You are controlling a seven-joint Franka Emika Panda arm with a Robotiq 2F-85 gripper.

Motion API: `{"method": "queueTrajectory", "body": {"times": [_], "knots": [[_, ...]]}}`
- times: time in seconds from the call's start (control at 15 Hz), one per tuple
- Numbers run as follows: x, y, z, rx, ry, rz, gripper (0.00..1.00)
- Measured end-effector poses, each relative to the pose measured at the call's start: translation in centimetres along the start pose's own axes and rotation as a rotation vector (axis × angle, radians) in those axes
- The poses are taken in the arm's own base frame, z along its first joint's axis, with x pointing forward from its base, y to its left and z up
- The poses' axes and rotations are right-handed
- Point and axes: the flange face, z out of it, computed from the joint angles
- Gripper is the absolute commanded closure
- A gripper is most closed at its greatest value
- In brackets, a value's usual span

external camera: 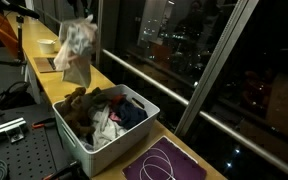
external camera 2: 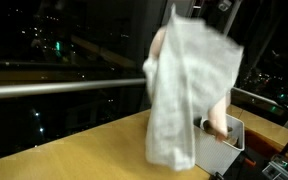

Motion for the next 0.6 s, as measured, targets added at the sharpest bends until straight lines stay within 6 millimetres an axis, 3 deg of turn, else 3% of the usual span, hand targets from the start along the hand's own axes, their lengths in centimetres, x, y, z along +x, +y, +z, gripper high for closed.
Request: {"method": "queueTrajectory", "body": {"times": [0.2, 0.33, 0.47, 0.6], "knots": [[0.0, 0.2, 1.0, 0.009, -0.015, 0.009, 0.03], [-0.8, 1.9, 1.4, 0.006, -0.023, 0.04, 0.0], [-2.9, 5.3, 2.1, -0.006, -0.029, 0.09, 0.0], [-6.2, 10.0, 3.3, -0.036, -0.026, 0.144, 0.0]]}}
